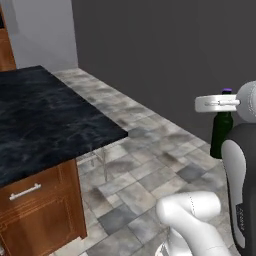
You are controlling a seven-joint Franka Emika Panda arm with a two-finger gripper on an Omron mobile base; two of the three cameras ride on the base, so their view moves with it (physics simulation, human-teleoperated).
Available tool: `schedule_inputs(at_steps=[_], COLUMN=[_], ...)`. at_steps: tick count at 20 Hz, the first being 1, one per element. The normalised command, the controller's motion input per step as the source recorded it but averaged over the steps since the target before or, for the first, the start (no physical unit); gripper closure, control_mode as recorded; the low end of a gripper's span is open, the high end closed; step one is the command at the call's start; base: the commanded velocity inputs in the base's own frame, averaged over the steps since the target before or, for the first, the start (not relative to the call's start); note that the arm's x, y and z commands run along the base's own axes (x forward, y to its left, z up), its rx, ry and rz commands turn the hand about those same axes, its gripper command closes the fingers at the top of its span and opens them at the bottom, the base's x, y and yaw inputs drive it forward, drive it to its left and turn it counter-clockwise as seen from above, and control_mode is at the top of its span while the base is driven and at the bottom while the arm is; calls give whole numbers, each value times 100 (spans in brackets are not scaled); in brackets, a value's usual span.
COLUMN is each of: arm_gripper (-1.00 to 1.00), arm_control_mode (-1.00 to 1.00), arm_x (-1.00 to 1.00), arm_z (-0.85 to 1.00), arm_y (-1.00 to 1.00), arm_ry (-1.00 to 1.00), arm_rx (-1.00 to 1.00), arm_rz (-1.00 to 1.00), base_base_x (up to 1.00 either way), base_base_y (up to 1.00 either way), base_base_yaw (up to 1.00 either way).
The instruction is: Get the candle and the beer from the cabinet and move them to the dining counter.
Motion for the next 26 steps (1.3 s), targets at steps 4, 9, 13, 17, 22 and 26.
schedule_inputs(at_steps=[4, 9, 13, 17, 22, 26], arm_gripper=[100, 100, 100, 100, 100, 100], arm_control_mode=[100, 100, 100, 100, 100, 100], arm_x=[0, 0, 0, 0, 0, 0], arm_z=[0, 0, 0, 0, 0, 0], arm_y=[0, 0, 0, 0, 0, 0], arm_ry=[0, 0, 0, 0, 0, 0], arm_rx=[0, 0, 0, 0, 0, 0], arm_rz=[0, 0, 0, 0, 0, 0], base_base_x=[87, 84, 83, 81, 76, 74], base_base_y=[-97, -92, -87, -82, -84, -86], base_base_yaw=[45, 48, 52, 55, 56, 55])
